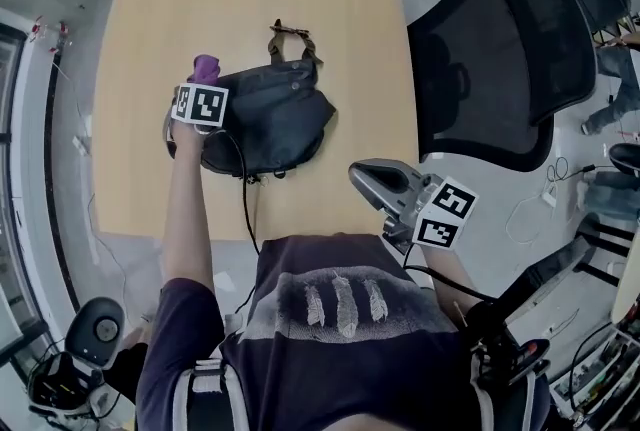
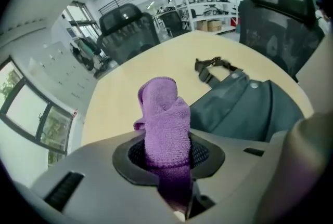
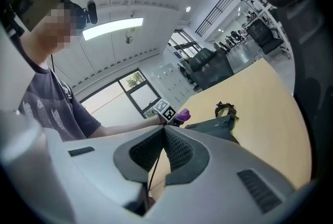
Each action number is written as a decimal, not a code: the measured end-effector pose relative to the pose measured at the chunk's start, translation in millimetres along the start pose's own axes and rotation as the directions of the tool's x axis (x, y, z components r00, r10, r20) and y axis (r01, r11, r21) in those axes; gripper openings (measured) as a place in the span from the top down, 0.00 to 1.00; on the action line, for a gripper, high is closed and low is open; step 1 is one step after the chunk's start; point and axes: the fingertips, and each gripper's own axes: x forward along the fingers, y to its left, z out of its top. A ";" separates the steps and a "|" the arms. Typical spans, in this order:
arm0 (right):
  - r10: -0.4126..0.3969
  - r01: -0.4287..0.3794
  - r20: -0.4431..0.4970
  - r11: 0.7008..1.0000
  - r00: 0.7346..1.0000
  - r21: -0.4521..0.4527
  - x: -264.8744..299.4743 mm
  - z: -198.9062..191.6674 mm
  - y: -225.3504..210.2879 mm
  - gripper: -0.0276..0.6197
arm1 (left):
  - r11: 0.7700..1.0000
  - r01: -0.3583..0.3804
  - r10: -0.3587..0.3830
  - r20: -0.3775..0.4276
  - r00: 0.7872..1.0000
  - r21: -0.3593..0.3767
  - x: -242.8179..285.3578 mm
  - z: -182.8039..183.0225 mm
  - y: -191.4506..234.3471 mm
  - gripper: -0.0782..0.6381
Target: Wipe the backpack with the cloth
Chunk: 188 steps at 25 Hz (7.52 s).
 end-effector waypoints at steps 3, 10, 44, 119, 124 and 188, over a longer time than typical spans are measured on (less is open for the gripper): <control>-0.049 0.049 -0.015 0.999 0.999 -0.015 12.9 -2.6 4.5 0.95 | 1.000 0.023 -0.023 -0.071 0.997 -0.001 39.8 -22.5 21.7 0.72; -0.077 0.077 0.003 0.997 0.997 0.015 29.1 -0.2 12.5 0.95 | 0.995 0.045 -0.038 -0.076 0.996 0.094 54.2 -32.0 1.1 0.72; -0.030 0.023 0.083 0.996 0.996 0.081 -39.5 0.3 -22.7 0.95 | 0.953 0.002 -0.026 0.074 0.997 0.304 -32.3 44.9 -96.6 0.72; 0.049 -0.050 0.010 0.995 0.999 0.083 -50.8 -33.4 2.7 0.95 | 0.856 0.043 -0.089 0.064 0.994 0.516 -73.1 -13.9 -247.1 0.73; 0.073 -0.071 -0.014 0.995 0.997 0.075 -54.3 -37.0 -1.4 0.95 | 0.888 0.023 -0.102 0.148 0.984 0.459 -84.7 -2.8 -250.1 0.72; 0.184 -0.145 0.080 0.924 0.980 -0.353 -50.2 -146.7 294.9 0.95 | 0.860 0.418 -0.454 0.815 0.361 0.293 -451.5 -226.7 -244.3 0.72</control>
